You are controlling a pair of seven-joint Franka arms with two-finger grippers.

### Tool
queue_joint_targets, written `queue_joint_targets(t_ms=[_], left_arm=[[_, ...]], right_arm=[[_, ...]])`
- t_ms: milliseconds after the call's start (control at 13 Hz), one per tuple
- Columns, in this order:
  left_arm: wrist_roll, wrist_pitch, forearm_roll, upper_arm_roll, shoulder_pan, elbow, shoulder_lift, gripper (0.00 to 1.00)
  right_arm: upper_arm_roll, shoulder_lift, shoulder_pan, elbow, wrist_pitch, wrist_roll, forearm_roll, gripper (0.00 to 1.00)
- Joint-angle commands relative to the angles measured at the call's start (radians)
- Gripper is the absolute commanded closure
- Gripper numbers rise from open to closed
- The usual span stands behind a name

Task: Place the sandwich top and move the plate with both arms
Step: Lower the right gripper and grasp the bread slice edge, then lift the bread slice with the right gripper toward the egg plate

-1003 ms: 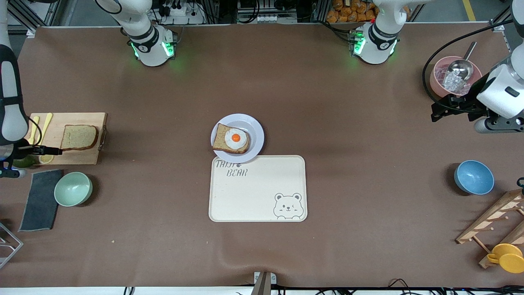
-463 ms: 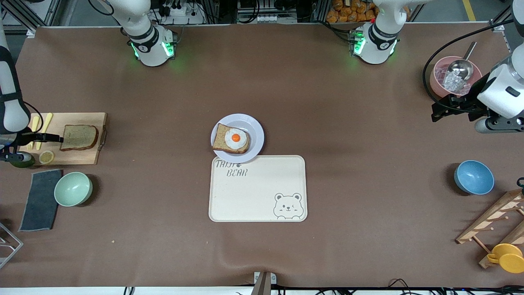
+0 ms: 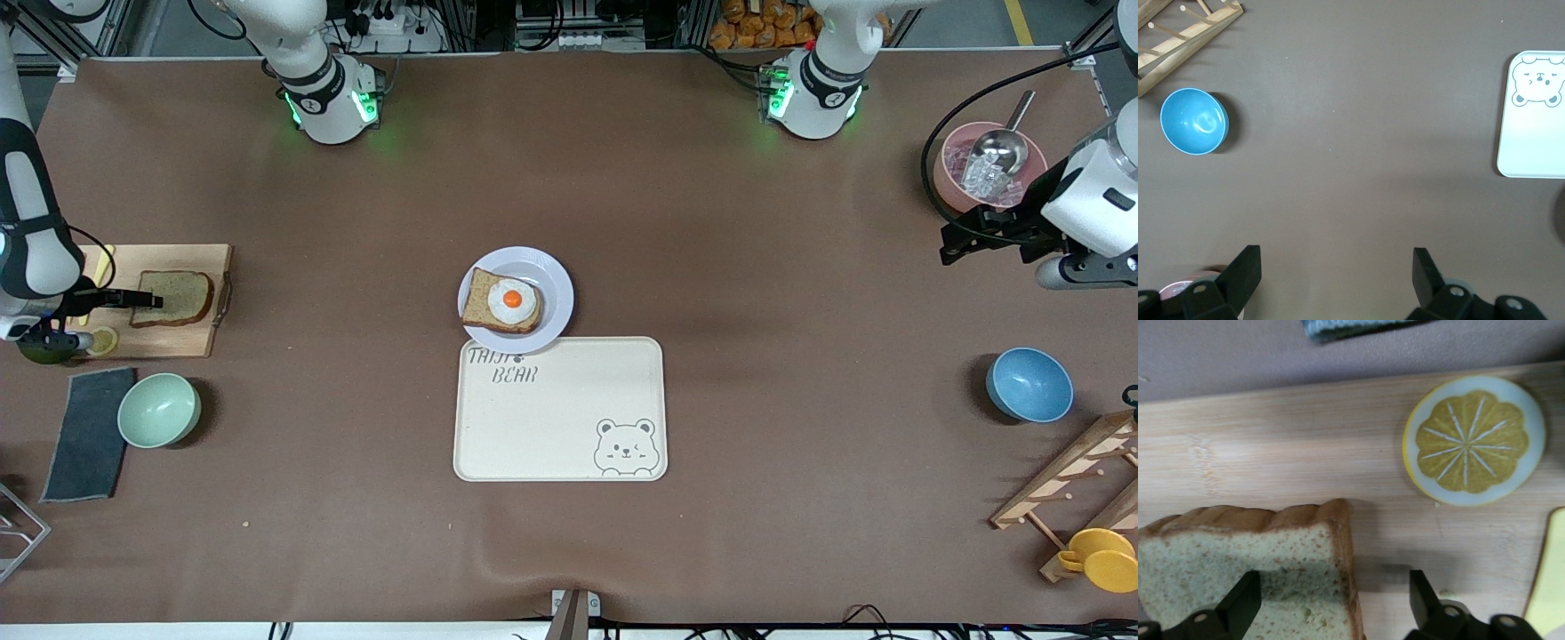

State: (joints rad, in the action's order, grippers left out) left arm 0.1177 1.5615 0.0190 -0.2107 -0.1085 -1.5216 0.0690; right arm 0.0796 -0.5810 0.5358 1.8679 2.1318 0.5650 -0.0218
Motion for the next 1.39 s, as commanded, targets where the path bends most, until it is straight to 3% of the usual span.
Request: queue_joint_targets(t_ms=[0, 772, 1312], left_arm=[[0.0, -0.009, -0.013, 0.002, -0.013, 0.012, 0.003, 0.0], [0.013, -0.008, -0.002, 0.004, -0.017, 0.009, 0.023, 0.0], [0.011, -0.006, -0.007, 0.004, -0.019, 0.012, 0.031, 0.0]], right_arm=[[-0.017, 0.001, 0.027, -0.004, 0.0, 0.027, -0.009, 1.0], [-0.02, 0.038, 0.01, -0.015, -0.021, 0.036, -0.009, 1.0], [-0.029, 0.108, -0.025, -0.091, -0.174, 0.035, -0.009, 1.0]])
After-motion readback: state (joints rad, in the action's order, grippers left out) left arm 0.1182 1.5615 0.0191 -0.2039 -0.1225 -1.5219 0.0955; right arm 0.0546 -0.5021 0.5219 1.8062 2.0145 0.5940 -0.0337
